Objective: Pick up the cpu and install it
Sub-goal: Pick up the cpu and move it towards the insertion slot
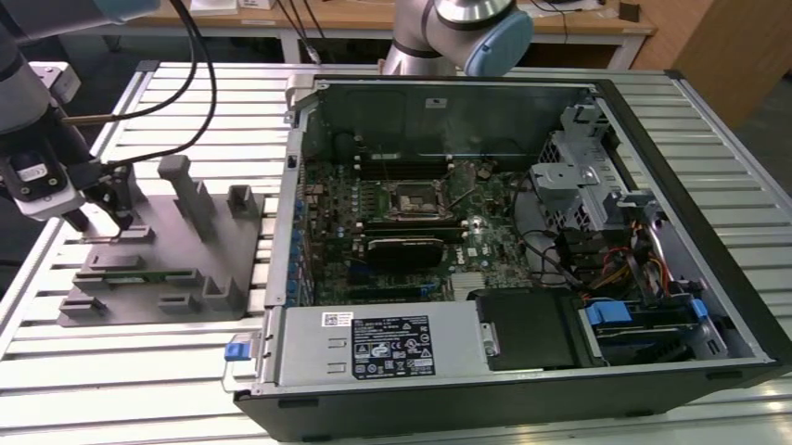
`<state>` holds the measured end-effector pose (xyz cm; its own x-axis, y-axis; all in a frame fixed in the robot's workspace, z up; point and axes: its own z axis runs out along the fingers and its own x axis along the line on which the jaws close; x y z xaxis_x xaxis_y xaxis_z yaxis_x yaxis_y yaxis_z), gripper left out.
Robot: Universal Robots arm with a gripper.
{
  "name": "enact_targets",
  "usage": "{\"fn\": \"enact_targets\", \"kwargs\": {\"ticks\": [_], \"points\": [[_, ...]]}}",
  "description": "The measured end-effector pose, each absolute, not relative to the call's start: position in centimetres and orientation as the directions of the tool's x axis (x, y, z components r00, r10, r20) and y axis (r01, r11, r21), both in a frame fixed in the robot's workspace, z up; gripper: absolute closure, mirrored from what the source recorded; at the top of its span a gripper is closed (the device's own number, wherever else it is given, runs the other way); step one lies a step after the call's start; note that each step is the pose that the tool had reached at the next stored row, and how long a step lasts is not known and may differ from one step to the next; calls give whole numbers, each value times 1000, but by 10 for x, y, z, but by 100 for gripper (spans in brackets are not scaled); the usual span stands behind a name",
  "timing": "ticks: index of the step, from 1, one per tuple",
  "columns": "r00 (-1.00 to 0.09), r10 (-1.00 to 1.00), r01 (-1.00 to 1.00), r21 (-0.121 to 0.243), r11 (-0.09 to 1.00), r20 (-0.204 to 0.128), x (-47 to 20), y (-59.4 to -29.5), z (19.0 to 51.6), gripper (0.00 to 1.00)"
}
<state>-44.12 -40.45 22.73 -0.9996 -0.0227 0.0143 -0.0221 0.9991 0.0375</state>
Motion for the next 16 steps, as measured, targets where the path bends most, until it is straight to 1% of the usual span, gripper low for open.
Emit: {"fn": "enact_targets", "kwargs": {"ticks": [16], "points": [[-1000,-23,-22,37,999,14,-441,-404,246,46]]}}
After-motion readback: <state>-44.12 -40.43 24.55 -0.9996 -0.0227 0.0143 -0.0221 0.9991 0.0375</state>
